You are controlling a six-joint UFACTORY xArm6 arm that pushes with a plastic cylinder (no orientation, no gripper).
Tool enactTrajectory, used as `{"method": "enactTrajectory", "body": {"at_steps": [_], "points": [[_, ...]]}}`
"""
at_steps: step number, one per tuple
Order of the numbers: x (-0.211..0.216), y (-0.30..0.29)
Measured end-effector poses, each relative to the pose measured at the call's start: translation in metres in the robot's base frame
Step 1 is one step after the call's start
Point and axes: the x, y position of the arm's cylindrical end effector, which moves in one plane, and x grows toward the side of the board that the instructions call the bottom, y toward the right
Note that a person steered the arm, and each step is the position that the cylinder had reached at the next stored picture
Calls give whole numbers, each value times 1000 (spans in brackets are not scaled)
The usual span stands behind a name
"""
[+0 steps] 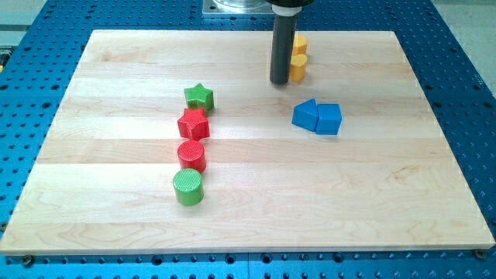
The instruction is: Place the green star parallel to the red circle
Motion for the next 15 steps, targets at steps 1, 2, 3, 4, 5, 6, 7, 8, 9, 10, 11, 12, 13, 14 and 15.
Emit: {"method": "enactTrajectory", "body": {"at_steps": [1,2,3,4,5,6,7,8,9,10,11,12,13,14,15], "points": [[20,4],[20,34],[-10,57],[-3,57],[31,5],[50,-68],[42,-79],[59,-137],[70,-198],[70,-217],[50,-173],[89,-153],[102,-184],[111,-242],[152,-246]]}}
